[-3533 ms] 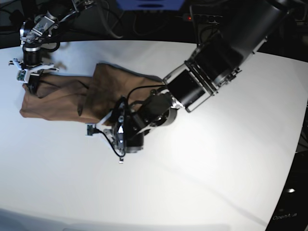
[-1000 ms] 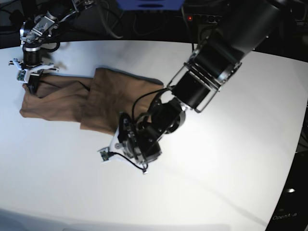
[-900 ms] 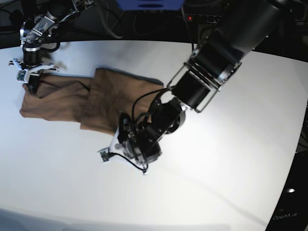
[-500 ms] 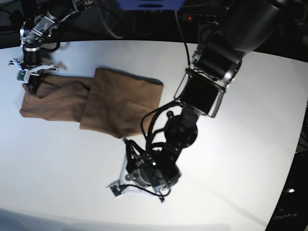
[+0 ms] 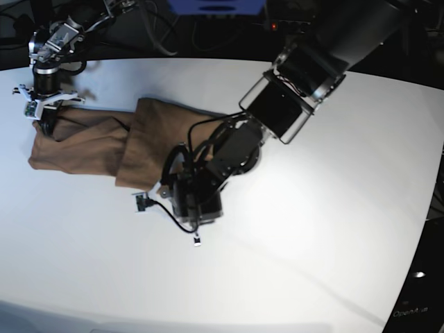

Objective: Fold the T-shirt properly
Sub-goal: 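Hold the folded layer with the left gripper and adjust its edge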

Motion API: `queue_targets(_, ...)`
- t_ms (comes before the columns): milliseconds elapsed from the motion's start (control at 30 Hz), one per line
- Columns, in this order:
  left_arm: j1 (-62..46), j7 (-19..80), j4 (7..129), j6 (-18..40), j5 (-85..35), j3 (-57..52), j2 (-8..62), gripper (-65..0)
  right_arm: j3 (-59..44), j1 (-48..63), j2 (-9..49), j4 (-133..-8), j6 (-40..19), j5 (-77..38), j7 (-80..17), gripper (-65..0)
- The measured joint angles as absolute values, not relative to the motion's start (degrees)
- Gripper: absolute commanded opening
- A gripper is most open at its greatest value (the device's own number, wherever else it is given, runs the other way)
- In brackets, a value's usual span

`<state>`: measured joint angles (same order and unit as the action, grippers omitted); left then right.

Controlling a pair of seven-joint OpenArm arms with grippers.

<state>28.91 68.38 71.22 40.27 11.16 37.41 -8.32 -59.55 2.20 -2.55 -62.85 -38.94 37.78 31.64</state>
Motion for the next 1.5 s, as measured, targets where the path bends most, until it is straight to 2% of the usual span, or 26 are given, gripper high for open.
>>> queue_targets(133, 29.32, 67.05, 65.06, 40.29, 11.4, 39.42, -8.4, -60.9, -59.55, 2.22, -2.55, -62.85, -38.94, 37.78, 31.73, -64.1)
queue_targets(267, 28.88, 61.04, 58.28, 40.25, 11.6, 39.86, -8.23, -60.9, -59.55, 2.11, -2.55, -62.85, -38.94, 37.78, 31.62, -64.3)
queue_targets(533, 30.65, 52.53, 50.35, 40.27, 11.35, 36.32, -8.75, -60.9, -59.48, 2.22, -3.42, -67.72, -39.4, 40.45, 27.81, -64.4)
queue_targets(867, 31.11, 49.34, 47.59, 40.1, 10.41, 33.98, -8.58, -60.9, -59.53, 2.9, -5.87, -75.64, -40.05, 43.18, 23.9, -65.0)
queue_targets(1133, 27.66, 44.51, 48.56, 37.89, 9.41, 32.53, -6.94, -60.9, -60.03, 3.29, -7.57, -79.83, -40.27, 41.3, 31.57, -65.0)
queue_targets(1333, 23.88, 40.58, 50.06, 36.16, 9.34, 29.65, -6.61, -60.9, -60.03, 3.18, -7.6, -81.93, -40.29, 41.21, 31.92, -65.0)
queue_targets(1500, 20.82, 33.95, 50.28, 35.48, 6.15, 28.12, -5.17, -60.9, -59.99, 3.03, -6.48, -83.0, -40.27, 34.92, 30.79, -64.9)
